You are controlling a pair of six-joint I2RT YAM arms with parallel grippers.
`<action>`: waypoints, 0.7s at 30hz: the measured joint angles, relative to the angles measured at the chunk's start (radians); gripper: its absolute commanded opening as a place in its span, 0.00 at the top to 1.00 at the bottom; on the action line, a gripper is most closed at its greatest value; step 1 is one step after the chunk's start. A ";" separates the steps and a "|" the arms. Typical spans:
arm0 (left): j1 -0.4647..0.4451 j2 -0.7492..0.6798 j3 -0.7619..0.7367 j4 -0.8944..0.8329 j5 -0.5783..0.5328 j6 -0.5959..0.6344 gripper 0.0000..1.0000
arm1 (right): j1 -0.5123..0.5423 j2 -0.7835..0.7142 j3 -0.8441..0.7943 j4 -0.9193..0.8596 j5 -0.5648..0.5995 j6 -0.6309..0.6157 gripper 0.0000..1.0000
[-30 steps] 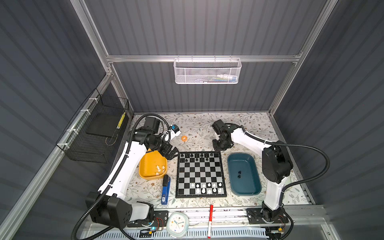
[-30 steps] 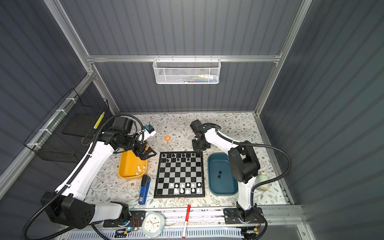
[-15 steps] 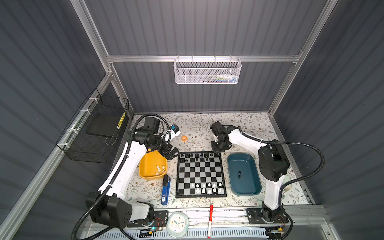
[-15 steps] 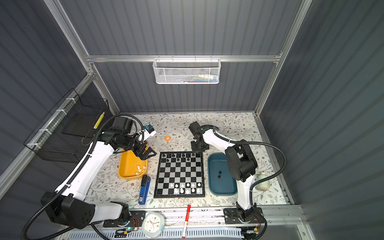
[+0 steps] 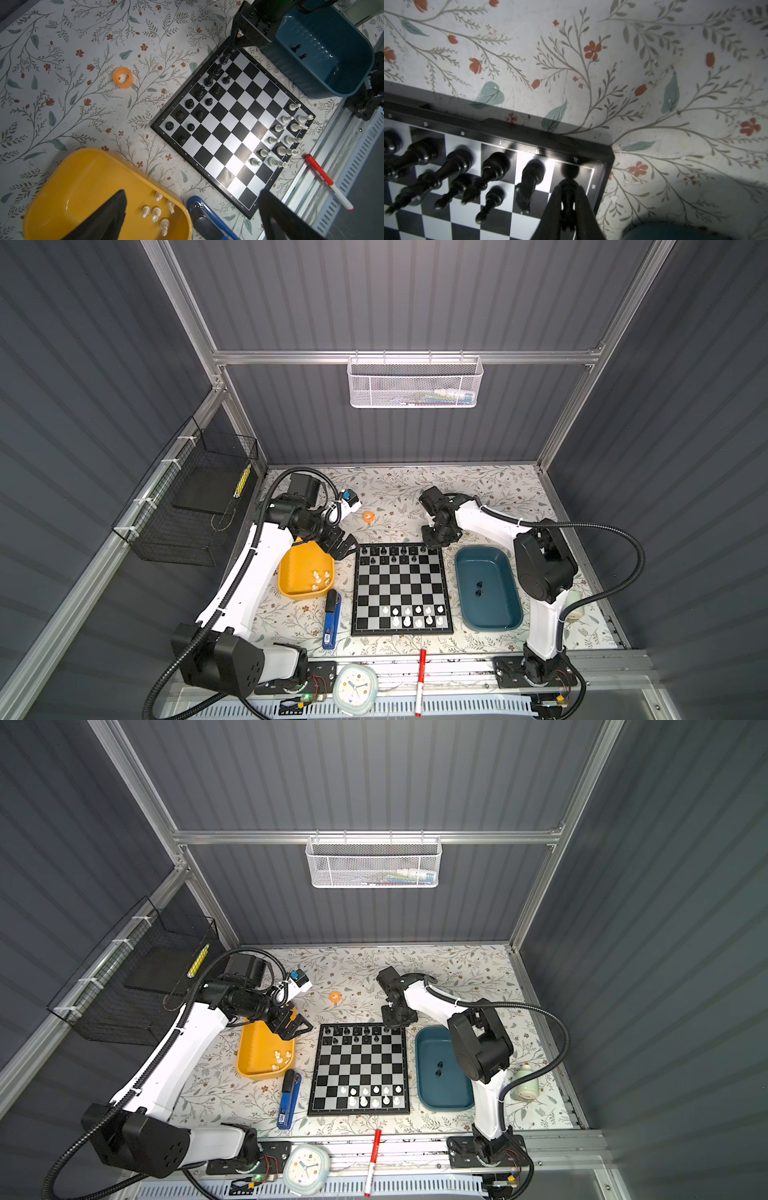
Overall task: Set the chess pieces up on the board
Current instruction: 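Lower the black piece onto the board's back-row edge square and open the right gripper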
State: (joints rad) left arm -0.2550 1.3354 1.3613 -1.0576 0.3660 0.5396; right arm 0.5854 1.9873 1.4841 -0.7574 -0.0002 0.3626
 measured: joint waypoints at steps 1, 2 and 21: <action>0.000 0.000 0.000 0.000 0.000 0.000 0.01 | 0.000 0.002 -0.004 0.002 0.000 0.000 0.85; 0.000 0.000 0.000 0.000 0.000 0.000 0.01 | 0.000 0.004 -0.008 0.003 0.000 0.000 0.85; 0.000 0.000 0.000 0.000 -0.003 0.000 0.01 | 0.001 0.018 -0.013 0.019 0.006 0.003 0.74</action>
State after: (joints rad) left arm -0.2550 1.3354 1.3613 -1.0580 0.3626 0.5396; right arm 0.5861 2.0056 1.4708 -0.7380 0.0055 0.3660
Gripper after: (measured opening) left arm 0.995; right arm 0.252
